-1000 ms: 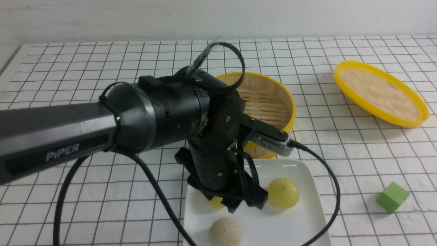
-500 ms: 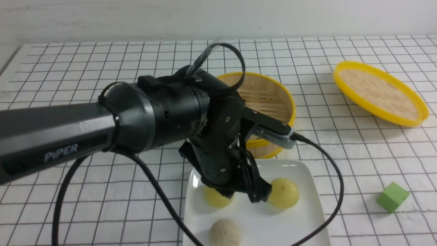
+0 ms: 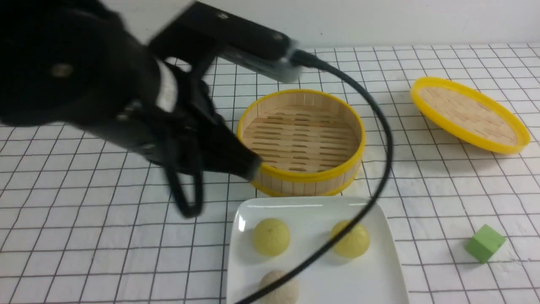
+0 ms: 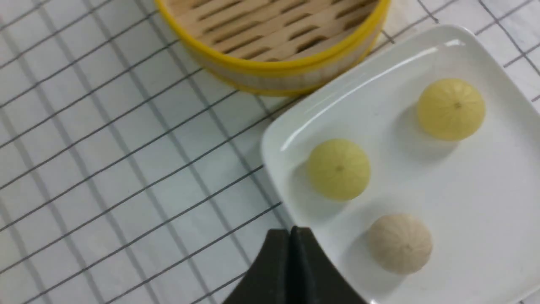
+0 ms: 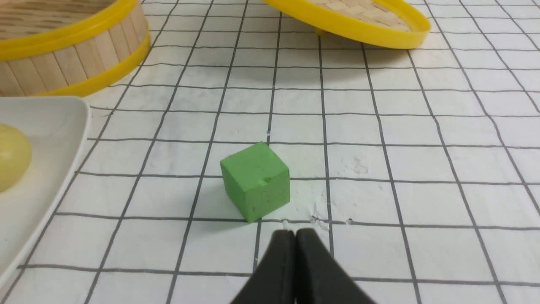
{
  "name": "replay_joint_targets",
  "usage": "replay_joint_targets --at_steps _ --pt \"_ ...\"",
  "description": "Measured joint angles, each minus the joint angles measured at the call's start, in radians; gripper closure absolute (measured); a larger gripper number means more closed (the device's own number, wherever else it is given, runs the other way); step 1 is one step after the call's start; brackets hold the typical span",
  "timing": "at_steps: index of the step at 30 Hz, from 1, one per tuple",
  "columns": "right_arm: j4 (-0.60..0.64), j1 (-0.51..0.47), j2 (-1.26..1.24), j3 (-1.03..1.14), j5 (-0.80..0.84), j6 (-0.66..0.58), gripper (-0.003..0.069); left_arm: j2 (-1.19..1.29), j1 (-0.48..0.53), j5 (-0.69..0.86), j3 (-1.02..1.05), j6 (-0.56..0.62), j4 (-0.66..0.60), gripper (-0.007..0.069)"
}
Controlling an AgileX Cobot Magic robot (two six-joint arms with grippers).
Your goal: Put the steamed buns into the plate on the white-black tablecloth.
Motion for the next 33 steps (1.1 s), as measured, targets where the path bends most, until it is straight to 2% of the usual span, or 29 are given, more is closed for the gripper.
replay_joint_targets --at_steps 5,8,9,15,19,24,33 --pt "0.000 -0.001 0.000 0.000 0.001 0.000 0.0644 -0.207 0.000 0.104 0.083 -0.095 0.029 0.0622" --pt "0.000 -0.001 0.000 0.000 0.001 0.000 0.0642 -0.336 0.000 0.056 0.214 -0.169 0.026 0.0622" --pt "0.001 -0.001 0.000 0.000 0.001 0.000 0.0640 -0.409 0.000 -0.040 0.313 -0.236 0.026 0.0622" --pt "0.001 -0.002 0.000 0.000 0.001 0.000 0.0634 -0.588 0.000 -0.594 0.694 -0.393 0.034 0.0622" --pt "0.001 -0.002 0.000 0.000 0.001 0.000 0.0629 -0.623 0.000 -0.797 0.839 -0.422 0.044 0.0622" --pt "0.001 -0.002 0.000 0.000 0.001 0.000 0.0622 -0.624 0.000 -0.828 0.927 -0.428 0.044 0.0618" --pt "0.001 -0.005 0.000 0.000 0.000 0.000 0.0609 -0.632 0.001 -0.830 0.938 -0.422 0.048 0.0607"
